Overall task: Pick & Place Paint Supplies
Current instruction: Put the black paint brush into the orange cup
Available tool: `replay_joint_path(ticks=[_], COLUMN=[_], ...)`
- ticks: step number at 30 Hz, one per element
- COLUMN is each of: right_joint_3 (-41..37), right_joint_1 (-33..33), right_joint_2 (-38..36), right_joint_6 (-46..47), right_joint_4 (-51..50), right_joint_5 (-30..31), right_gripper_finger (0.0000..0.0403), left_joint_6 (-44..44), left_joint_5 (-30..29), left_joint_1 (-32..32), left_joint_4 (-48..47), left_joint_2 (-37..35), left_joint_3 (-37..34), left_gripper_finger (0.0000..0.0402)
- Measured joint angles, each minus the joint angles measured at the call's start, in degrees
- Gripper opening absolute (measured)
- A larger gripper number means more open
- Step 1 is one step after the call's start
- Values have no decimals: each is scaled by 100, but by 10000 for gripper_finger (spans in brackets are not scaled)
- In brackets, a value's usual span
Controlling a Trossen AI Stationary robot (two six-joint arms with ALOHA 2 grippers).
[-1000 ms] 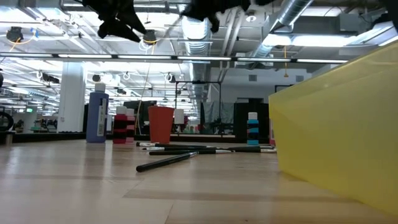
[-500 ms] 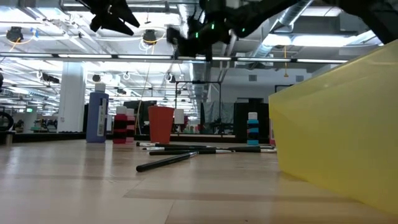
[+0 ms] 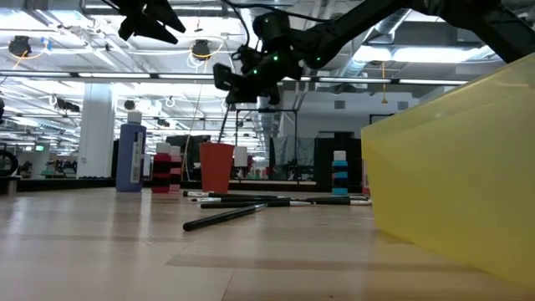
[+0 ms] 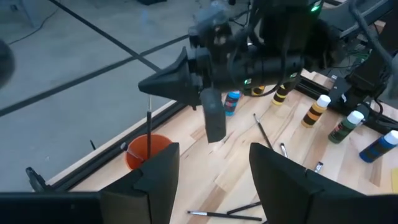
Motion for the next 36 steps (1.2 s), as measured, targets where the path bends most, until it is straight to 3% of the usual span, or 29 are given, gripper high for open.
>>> replay_joint_path(ticks=[6, 15, 20, 25, 29, 31, 36], right_joint_3=[-6, -21, -1, -2, 11, 10, -4], right_joint_1=[10, 56, 198, 345, 546, 649, 786], right_joint_2=[17, -297, -1353, -2678, -3538, -3720, -3479], right_joint_6=[-138, -168, -61, 117, 1083, 2008, 4536], right_joint_4=[-143, -506, -1416, -2974, -4622, -5736, -7958], right_joint_5=[-2, -24, -26, 152, 939, 1337, 1390], right_gripper_finger=[33, 162, 211, 219, 206, 196, 179], left_joint_6=[0, -2, 0, 101, 168, 128, -231], left_joint_5=[0, 218, 493, 734, 757, 757, 881], left_joint_1=[0, -1, -2, -72, -192, -242, -247], left_joint_4=[0, -14, -157, 19, 527, 578, 555], left_joint_2=[0, 1, 294, 1112, 1897, 2181, 2347], left_joint_3=[0, 0, 0, 0, 0, 0, 0], left_gripper_finger=[186, 196, 208, 204, 200, 201, 208])
